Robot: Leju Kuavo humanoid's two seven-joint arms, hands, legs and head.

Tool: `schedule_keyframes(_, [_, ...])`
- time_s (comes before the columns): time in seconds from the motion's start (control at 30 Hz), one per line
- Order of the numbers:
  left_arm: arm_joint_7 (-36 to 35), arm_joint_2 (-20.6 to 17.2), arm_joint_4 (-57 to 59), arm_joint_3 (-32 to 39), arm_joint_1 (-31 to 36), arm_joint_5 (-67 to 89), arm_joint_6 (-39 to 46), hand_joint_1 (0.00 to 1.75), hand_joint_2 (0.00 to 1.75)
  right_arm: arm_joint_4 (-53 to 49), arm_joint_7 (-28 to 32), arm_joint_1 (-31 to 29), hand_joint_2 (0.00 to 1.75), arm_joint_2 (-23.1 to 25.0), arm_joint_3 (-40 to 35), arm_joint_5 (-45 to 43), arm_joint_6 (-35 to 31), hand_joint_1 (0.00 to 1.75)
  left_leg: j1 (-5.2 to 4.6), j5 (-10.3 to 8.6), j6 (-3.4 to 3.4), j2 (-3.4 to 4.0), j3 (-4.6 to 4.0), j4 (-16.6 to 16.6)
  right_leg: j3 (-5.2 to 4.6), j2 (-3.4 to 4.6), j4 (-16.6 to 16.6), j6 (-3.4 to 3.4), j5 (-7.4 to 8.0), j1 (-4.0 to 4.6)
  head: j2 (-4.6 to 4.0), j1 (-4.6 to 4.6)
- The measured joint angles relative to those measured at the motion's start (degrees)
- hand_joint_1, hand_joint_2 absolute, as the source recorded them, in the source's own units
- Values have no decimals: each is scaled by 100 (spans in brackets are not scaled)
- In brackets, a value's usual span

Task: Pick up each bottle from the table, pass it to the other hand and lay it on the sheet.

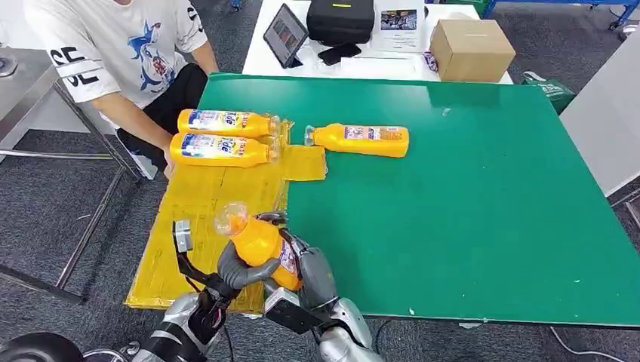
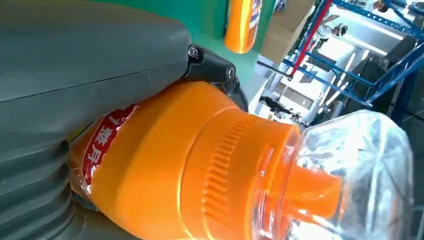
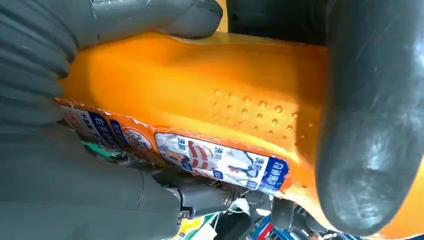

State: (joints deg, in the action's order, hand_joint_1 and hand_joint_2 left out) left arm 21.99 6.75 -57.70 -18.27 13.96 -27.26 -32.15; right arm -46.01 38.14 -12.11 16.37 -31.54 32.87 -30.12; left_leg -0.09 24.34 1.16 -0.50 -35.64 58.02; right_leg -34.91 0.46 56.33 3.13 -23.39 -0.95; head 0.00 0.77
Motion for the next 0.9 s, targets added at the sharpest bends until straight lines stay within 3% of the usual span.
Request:
schedule_keyframes(0.13, [63,-7,-37,-9,0,237,175,175,175,31,-11,-16,175,33,0,2,-35,175,0,0,0,0,1,0,0,0,0,0,0,0,0,-2])
schedule_keyframes(0.17, [83,-9,-46,-11,5,309,219,175,175,37,-18,-25,175,37,0,4,-55,79,0,0,0,0,0,0,0,0,0,0,0,0,0,0])
schedule_keyframes(0.2, [98,-9,-53,-13,11,356,247,175,175,42,-24,-32,175,39,0,7,-72,0,0,0,0,0,1,0,1,0,0,0,0,0,0,-2])
schedule_keyframes(0.23, [109,-11,-55,-13,14,398,252,175,175,48,-31,-38,0,44,0,7,-94,0,0,0,0,0,1,0,1,0,0,0,0,0,0,0])
schedule_keyframes(0.43, [157,-13,-173,-63,46,661,532,175,175,-11,-66,-49,0,48,9,-175,-70,0,0,0,0,1,1,0,1,0,0,0,1,0,0,-2])
schedule_keyframes(0.9, [219,46,-717,-9,87,1227,1364,175,175,-1226,-297,215,0,-155,50,-350,20,0,-1,0,0,-2,-4,0,1,-1,1,0,0,-1,0,2])
